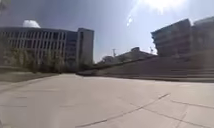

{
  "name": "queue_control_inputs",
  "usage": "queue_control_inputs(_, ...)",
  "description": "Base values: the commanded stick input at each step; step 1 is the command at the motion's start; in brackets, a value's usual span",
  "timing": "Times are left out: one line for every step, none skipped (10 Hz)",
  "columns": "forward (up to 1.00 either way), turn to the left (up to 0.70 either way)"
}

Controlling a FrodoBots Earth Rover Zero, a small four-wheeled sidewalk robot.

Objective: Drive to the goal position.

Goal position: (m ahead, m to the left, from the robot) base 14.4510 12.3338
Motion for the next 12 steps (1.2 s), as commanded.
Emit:
queue_control_inputs(0.59, 0.04)
queue_control_inputs(0.0, 0.0)
queue_control_inputs(0.0, 0.0)
queue_control_inputs(0.0, 0.0)
queue_control_inputs(0.0, 0.0)
queue_control_inputs(0.0, 0.0)
queue_control_inputs(0.0, 0.0)
queue_control_inputs(0.0, 0.0)
queue_control_inputs(0.0, 0.0)
queue_control_inputs(0.0, 0.0)
queue_control_inputs(0.51, 0.04)
queue_control_inputs(1.0, 0.08)
